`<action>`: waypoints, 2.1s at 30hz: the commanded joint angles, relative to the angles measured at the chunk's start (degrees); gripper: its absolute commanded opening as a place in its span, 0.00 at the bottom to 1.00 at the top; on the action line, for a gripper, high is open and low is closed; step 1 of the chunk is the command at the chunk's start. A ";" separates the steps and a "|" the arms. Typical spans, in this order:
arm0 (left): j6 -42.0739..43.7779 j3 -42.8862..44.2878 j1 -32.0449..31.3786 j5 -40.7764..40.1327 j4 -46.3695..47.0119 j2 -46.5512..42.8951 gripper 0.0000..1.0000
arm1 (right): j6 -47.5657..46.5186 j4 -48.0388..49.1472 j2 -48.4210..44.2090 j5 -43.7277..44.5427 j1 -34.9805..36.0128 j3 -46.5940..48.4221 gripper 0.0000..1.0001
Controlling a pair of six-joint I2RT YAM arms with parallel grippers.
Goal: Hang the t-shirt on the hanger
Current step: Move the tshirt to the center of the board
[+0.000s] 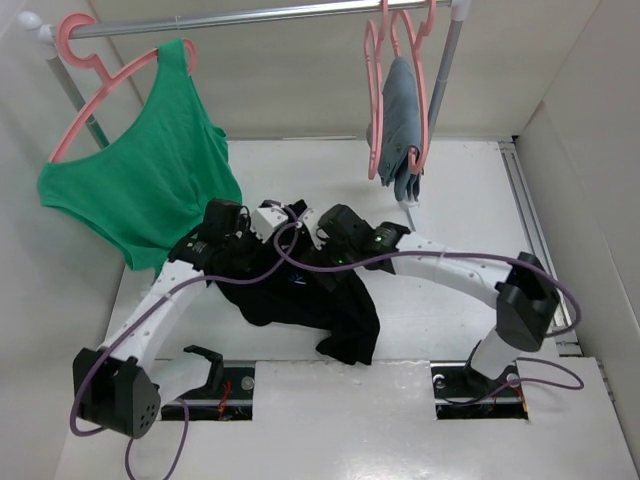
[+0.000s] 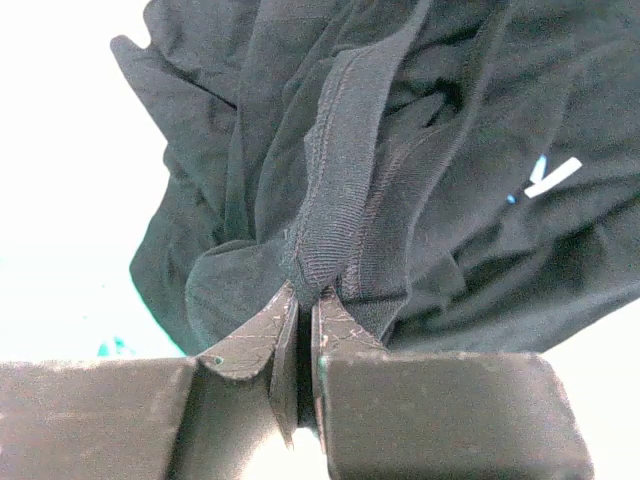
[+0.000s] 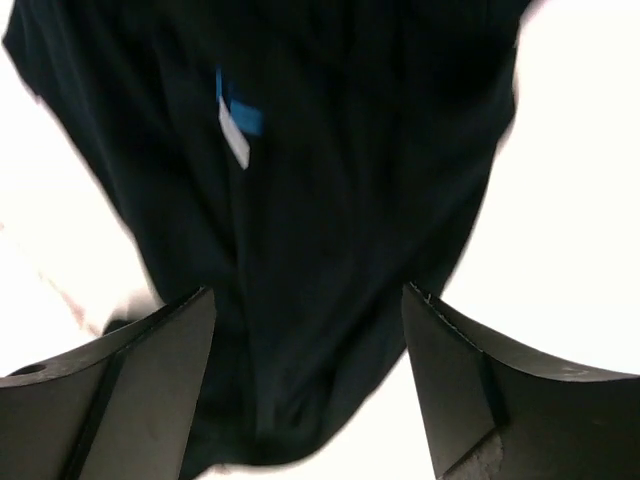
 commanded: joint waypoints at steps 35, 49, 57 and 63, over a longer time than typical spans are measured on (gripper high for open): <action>3.11 1.00 -0.31 13.36 -8.45 -22.98 0.69 | -1.81 30.38 12.48 -7.63 -1.20 10.39 0.00; -3.66 2.14 -0.31 14.69 0.36 -12.18 0.78 | 0.82 22.92 5.53 -7.18 2.67 12.94 0.00; -1.30 2.14 -0.31 10.10 -0.70 -9.89 0.10 | 1.44 20.72 2.36 -3.24 2.67 12.94 0.00; -0.68 1.61 -0.31 8.87 -2.54 -10.41 0.00 | 0.38 18.78 1.84 -2.17 2.67 12.94 0.00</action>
